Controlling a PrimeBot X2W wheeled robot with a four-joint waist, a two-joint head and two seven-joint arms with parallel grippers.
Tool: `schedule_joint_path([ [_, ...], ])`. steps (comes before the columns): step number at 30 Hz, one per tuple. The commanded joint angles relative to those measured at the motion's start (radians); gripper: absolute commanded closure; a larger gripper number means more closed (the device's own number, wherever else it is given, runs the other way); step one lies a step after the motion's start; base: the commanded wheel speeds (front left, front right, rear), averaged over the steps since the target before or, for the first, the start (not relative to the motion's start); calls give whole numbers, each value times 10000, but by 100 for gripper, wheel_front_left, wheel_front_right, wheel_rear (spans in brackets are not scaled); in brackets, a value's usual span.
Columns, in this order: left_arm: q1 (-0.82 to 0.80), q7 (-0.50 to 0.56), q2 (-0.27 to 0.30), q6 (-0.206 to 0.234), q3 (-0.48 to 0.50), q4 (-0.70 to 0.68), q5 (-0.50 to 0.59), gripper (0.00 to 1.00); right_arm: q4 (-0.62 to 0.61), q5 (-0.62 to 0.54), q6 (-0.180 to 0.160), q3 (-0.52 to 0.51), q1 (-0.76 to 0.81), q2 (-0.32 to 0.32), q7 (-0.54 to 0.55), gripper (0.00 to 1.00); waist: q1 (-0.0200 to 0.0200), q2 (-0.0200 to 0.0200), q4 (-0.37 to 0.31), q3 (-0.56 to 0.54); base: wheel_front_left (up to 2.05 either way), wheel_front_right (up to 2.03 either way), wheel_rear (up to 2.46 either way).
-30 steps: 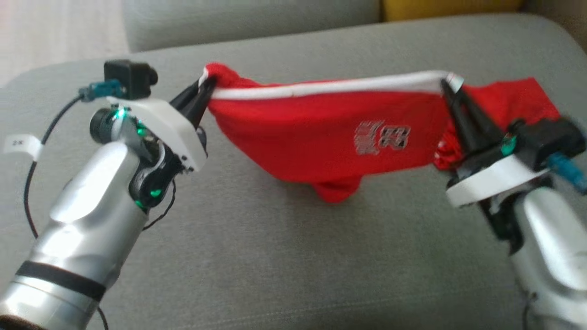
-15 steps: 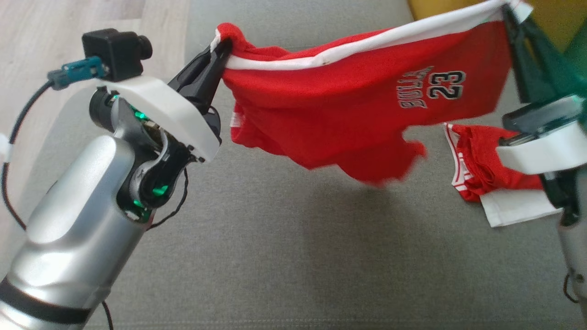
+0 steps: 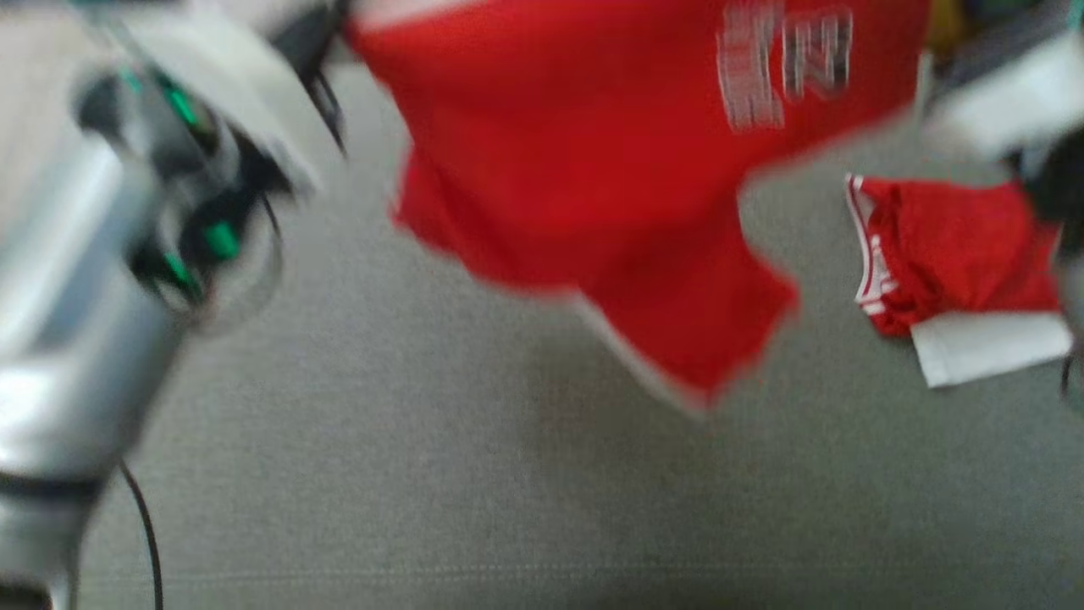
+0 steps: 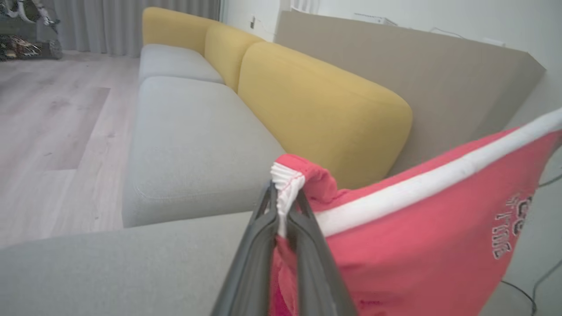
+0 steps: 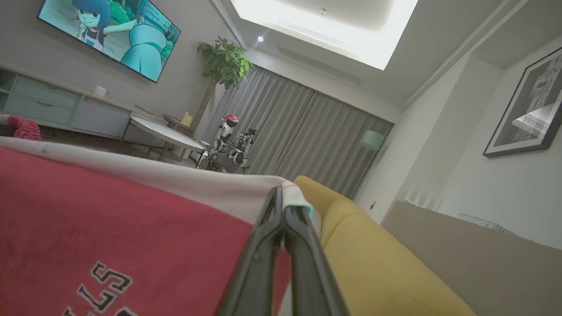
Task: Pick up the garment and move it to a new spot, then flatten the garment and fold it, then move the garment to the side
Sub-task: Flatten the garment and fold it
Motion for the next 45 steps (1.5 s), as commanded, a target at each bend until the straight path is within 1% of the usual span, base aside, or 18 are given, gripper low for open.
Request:
schedule_joint_path([
  [1,-1580,-15,280,-110,830,363,27,100,442,186,-7,382,-1492,-71,-85,100,0,-1,-253,1183,0,0,0],
  [4,-2839,-368,97,-259,1164,1468,177,100,1751,139,-7,840,-3245,101,-470,100,0,-1,-386,1922,0,0,0],
  [7,-3995,-1011,-180,-417,1487,2557,331,100,3079,-157,-7,855,-4750,514,-1134,100,0,-1,-475,2518,0,0,0],
  [9,-4579,-1559,-324,-619,1555,3241,539,100,3915,-485,-7,722,-5422,861,-1701,100,0,-1,-486,2763,0,0,0],
  [11,-4927,-2105,-504,-830,1598,3857,660,100,4632,-764,-7,507,-5749,1267,-2259,100,0,-1,-462,2928,0,0,0],
  [15,-4949,-2864,-855,-1336,1514,4908,707,100,5829,-974,-7,464,-5559,1970,-2921,100,0,-1,-336,3150,0,0,0],
  [16,-4949,-2864,-855,-1336,1514,4908,707,100,5829,-974,-7,464,-5559,1970,-2921,100,0,-1,-336,3150,0,0,0],
  [19,-4489,-3215,-1025,-1754,1254,5565,775,100,6608,-918,-7,760,-4922,2252,-3133,100,0,-1,-200,3174,0,0,0],
  [23,-3442,-3450,-1139,-2266,774,6370,889,100,7545,-566,-7,1195,-3803,2404,-3259,100,0,-1,-31,2973,0,0,0],
  [28,-1841,-3586,-1108,-2699,117,7192,1059,100,8521,64,-7,1993,-2526,2321,-3312,100,0,-1,135,2408,0,0,0],
  [30,-971,-3672,-1059,-2849,-270,7519,1197,100,8942,553,-7,2601,-1906,2167,-3317,100,0,-1,232,2000,0,0,0],
  [34,-50,-3741,-1083,-2987,-750,7766,1349,100,9294,1321,-7,3469,-1189,1864,-3088,100,0,-1,358,1474,0,0,0],
  [40,814,-3973,-1253,-3066,-1213,7812,1487,100,9234,2518,-7,4537,-447,1041,-2632,100,0,-1,449,892,0,0,0],
  [45,1308,-4132,-1358,-3078,-1474,7800,1582,100,8766,3395,-7,5345,17,352,-2209,100,0,-1,423,451,0,0,0],
])
